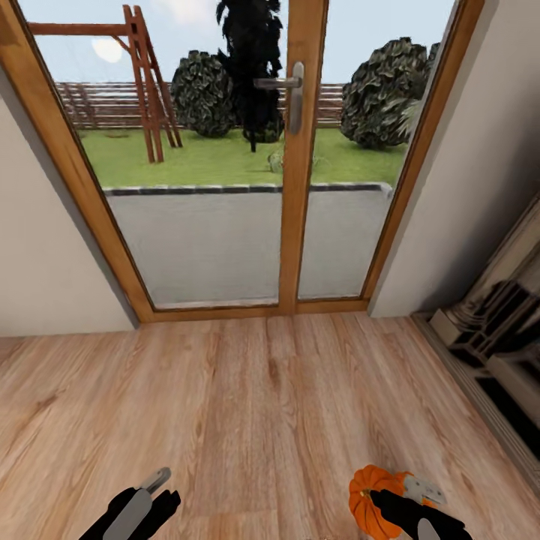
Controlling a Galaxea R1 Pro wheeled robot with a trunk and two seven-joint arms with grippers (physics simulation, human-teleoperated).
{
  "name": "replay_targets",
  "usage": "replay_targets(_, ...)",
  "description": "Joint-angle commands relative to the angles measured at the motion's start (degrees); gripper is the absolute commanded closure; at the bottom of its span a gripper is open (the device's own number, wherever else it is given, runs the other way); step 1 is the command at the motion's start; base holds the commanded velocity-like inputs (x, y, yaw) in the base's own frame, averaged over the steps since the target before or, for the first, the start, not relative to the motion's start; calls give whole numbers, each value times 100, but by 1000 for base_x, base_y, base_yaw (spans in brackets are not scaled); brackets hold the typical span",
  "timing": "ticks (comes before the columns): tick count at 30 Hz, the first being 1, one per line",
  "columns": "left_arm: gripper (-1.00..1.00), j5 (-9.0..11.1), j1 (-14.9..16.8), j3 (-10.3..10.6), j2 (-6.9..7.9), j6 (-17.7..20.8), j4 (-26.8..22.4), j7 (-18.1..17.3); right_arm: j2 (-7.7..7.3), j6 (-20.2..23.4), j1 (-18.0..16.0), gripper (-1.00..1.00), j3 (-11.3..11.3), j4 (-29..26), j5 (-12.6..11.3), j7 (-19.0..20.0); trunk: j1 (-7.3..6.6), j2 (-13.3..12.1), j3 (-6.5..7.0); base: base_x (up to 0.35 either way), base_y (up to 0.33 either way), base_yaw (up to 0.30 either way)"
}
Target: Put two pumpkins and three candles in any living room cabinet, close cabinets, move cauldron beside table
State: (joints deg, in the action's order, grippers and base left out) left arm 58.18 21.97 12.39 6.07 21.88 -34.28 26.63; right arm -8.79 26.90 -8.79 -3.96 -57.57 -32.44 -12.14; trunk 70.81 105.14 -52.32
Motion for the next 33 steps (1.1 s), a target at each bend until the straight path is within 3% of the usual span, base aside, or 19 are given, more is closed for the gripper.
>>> replay_targets(1, -100, 0, 0, 0, 0, -2, 0, 0, 0, 0, 0, 100, 0, 0, -3, 1, 0, 0, -2, 6, 2, -270)
replay_targets(33, -100, 27, 0, 3, 3, -188, 9, -9, -10, 9, 0, 100, 18, -1, -3, 1, 0, 0, -70, 0, 0, -274)
